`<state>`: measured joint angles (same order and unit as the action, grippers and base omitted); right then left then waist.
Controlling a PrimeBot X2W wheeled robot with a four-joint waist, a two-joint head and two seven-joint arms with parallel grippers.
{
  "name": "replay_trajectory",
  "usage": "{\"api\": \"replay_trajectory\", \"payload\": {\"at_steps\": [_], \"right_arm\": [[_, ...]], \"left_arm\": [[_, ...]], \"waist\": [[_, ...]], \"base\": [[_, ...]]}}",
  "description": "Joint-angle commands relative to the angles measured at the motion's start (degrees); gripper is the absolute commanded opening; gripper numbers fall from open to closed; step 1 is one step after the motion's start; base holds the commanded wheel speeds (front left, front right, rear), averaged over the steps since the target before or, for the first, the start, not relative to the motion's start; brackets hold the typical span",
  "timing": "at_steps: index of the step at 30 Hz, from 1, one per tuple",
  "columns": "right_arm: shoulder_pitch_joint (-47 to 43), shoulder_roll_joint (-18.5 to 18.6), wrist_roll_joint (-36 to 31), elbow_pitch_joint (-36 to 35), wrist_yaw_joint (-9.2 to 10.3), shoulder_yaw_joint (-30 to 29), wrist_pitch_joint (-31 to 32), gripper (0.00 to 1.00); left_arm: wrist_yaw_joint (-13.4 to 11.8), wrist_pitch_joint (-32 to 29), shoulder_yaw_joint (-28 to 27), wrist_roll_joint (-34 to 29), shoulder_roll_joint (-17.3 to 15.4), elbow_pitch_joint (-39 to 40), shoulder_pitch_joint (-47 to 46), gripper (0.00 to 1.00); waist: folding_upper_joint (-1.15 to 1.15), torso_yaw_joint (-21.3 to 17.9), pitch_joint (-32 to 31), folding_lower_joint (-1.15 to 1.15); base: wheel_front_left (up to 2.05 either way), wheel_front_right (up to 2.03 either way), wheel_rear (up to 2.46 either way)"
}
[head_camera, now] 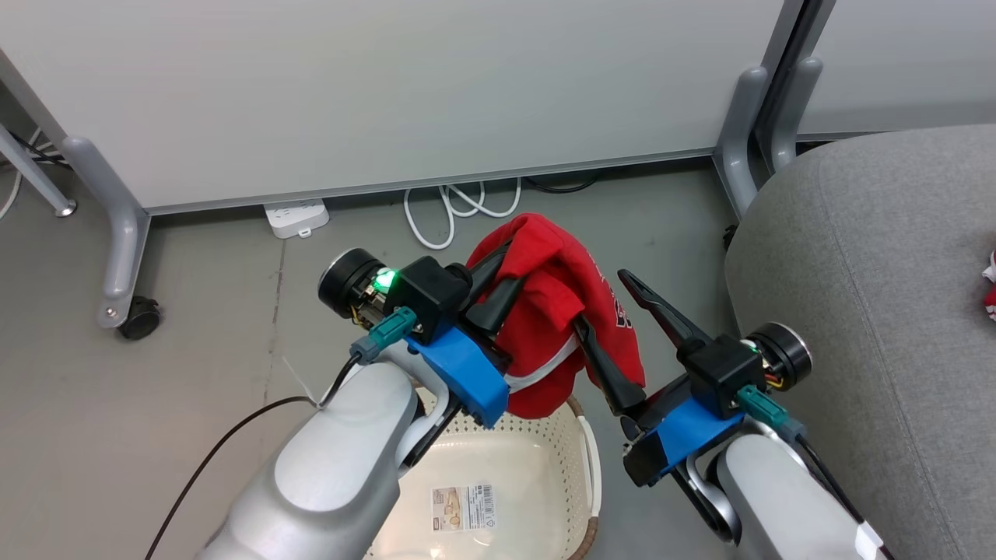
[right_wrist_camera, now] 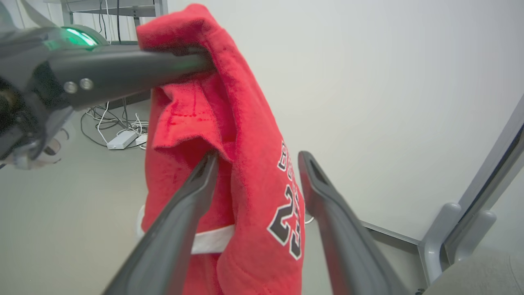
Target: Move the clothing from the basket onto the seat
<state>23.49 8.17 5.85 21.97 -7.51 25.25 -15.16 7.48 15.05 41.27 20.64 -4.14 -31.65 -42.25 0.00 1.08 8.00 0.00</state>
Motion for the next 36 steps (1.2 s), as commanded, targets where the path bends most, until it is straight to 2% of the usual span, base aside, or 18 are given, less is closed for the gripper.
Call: {"api": "replay_trajectory", "payload": {"at_steps": [1,16,17,18,36], "right_arm": [[1.47,-0.29,-0.4,0.98,0.04,0.32,0.01,1.0],[11.14,-1.9,-1.73,12.59,0.05,2.16,0.02,1.0],[11.43,-2.02,-1.47,13.24,0.04,2.3,0.01,0.69],[11.8,-2.18,-1.18,13.81,0.04,2.44,0.01,0.0],[12.47,-2.18,0.84,15.41,0.04,3.38,0.01,0.0]], "left_arm": [[-0.03,0.19,0.12,-0.08,0.04,0.15,-0.75,0.0],[-0.03,0.19,1.61,0.26,0.58,0.11,-2.11,0.0],[-0.03,0.19,1.65,0.31,0.6,0.1,-2.15,0.0],[-0.03,0.19,1.68,0.32,0.62,0.06,-2.18,0.0],[-0.03,0.19,2.0,0.72,0.82,-0.45,-1.58,0.0]], "waist": [[0.0,0.29,0.39,0.0],[0.0,0.97,2.42,0.0],[0.0,0.98,2.42,0.0],[0.0,0.97,2.42,0.0],[0.0,0.37,2.12,0.0]], "base": [[0.0,0.0,0.0],[0.0,0.0,0.0],[0.0,0.0,0.0],[0.0,0.0,0.0],[0.0,0.0,0.0]]}}
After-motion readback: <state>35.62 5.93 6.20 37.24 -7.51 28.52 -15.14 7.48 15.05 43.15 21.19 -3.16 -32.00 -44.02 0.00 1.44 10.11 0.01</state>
